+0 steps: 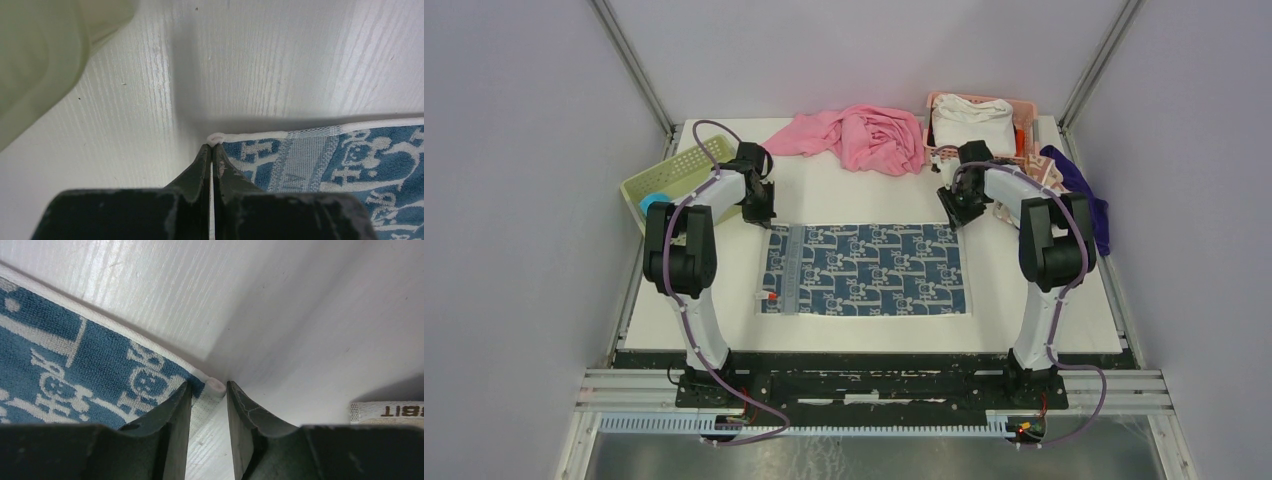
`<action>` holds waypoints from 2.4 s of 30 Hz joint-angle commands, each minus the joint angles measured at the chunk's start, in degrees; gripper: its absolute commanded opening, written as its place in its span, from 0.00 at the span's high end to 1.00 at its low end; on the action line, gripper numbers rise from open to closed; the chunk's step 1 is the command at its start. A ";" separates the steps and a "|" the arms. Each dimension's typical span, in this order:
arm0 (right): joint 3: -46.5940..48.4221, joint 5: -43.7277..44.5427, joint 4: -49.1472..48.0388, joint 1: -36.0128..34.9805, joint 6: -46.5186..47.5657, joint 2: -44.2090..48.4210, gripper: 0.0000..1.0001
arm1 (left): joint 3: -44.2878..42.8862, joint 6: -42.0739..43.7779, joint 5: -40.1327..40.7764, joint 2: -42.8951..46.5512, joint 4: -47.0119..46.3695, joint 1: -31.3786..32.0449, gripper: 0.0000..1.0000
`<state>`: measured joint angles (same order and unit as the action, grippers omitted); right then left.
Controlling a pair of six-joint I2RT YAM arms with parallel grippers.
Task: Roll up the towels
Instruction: Fold the towel at the center of the board.
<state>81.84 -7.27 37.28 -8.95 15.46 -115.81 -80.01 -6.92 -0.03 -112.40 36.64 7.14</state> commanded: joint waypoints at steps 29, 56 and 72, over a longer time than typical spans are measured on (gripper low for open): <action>7.13 1.02 -1.11 0.52 10.08 9.55 0.98 | -8.60 2.26 2.42 7.17 -6.64 -2.09 0.97; -24.22 9.58 -15.31 -3.94 -0.83 28.27 0.97 | 22.65 -7.36 0.71 28.33 -12.08 -2.09 0.97; -27.58 9.99 -14.62 -4.89 -6.51 34.39 0.97 | 28.66 -10.28 -0.35 35.49 -9.73 -2.08 0.97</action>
<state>54.85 0.34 23.99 -13.89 10.72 -84.95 -51.66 -15.07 -0.58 -80.36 27.09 5.54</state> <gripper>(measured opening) 0.035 0.043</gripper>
